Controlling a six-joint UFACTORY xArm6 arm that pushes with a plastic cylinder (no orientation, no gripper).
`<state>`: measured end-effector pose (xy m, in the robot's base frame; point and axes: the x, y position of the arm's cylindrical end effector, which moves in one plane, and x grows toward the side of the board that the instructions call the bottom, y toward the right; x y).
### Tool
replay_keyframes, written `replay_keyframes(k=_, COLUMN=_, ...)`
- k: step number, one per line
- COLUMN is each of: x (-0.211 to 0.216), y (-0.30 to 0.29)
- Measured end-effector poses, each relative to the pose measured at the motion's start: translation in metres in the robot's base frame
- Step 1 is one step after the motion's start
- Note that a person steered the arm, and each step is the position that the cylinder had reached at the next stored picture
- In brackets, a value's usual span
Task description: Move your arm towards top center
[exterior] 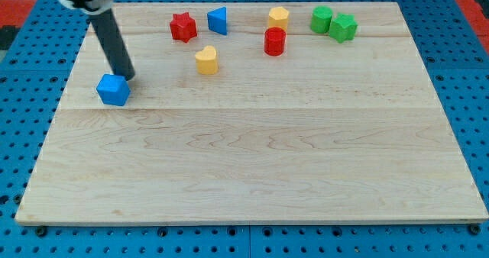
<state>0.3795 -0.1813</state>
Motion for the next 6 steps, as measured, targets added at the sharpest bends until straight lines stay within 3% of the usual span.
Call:
replay_keyframes(k=2, x=0.0, y=0.007)
replay_keyframes(k=3, x=0.007, y=0.043)
replay_keyframes(k=5, x=0.014, y=0.215)
replay_keyframes(k=6, x=-0.015, y=0.193)
